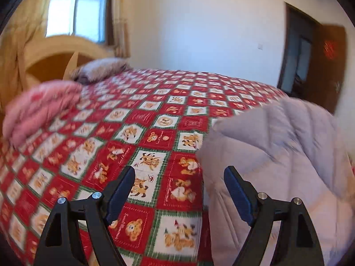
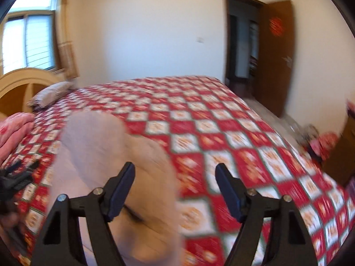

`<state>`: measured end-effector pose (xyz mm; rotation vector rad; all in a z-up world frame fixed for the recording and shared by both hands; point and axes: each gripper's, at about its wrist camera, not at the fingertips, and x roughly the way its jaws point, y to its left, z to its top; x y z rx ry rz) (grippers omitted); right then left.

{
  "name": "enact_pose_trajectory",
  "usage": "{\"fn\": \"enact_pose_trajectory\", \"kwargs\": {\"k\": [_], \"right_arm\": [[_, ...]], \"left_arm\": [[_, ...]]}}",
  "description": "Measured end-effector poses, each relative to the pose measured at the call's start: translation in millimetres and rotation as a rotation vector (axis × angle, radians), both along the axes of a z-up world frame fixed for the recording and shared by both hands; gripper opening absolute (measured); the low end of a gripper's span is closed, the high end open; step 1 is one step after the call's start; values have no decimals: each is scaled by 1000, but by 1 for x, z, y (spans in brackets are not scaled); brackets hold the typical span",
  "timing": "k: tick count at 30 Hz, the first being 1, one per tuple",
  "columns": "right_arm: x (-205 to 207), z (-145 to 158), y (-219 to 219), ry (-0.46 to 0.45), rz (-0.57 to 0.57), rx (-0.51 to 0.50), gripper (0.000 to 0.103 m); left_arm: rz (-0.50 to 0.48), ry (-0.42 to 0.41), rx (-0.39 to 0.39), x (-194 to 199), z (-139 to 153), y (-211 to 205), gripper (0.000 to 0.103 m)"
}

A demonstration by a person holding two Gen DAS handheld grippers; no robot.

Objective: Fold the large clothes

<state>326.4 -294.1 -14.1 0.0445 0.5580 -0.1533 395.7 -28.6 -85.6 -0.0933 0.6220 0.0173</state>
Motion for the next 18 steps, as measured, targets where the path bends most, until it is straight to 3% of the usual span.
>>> {"fn": "enact_pose_trajectory", "kwargs": {"k": [4,8,11,14,18], "right_arm": [[48,18,59,-9,122,22,67],[93,-2,79,36,164,52,65],[110,-37,64,115,131,68,58],[107,-72,36,184,67,67,58],[90,-100,-8,210,-3,131,58]], "left_arm": [[4,-2,-48,18,-3,-4,83],[-48,-22,-32,30,3,-24,83],[-98,-32,-6,38,2,-45,83],[-144,-20,-20,43,-4,-66,83],[-216,20,32,45,-22,-113,86]]}}
